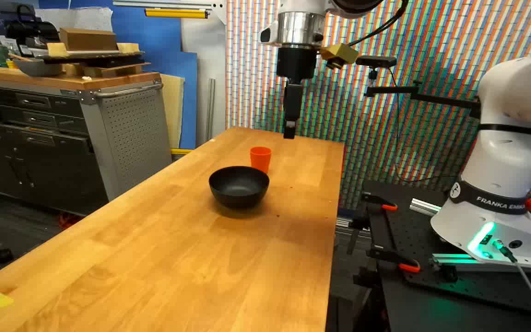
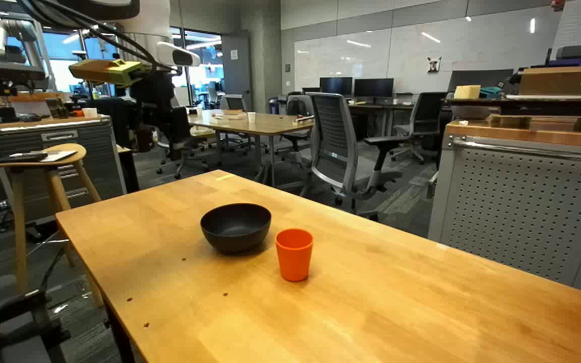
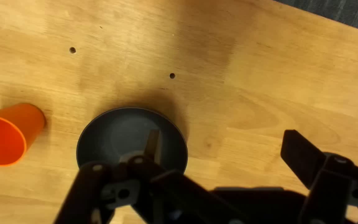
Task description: Put the cup in the bowl
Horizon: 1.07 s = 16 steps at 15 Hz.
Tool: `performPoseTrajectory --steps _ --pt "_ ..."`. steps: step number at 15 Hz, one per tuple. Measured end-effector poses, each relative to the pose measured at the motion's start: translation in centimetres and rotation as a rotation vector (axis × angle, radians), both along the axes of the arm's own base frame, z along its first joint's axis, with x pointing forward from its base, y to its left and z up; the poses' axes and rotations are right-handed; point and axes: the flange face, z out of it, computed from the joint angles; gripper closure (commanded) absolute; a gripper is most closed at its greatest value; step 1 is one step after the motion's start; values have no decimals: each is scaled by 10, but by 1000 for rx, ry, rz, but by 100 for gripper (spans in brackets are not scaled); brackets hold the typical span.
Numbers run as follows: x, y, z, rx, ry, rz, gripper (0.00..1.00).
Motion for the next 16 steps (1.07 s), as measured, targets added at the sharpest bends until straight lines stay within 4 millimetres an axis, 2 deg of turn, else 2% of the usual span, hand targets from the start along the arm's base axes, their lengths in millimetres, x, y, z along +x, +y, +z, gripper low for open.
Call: performPoseTrajectory --steps 6,8,10,13,16 --pt "2 0 3 1 -8 -1 0" --pt "10 -8 7 5 -49 -30 0" --pt "27 -32 21 8 -124 -91 0" --pt "52 -86 44 3 -221 -203 0" --pt "66 -143 45 -33 -247 -317 0"
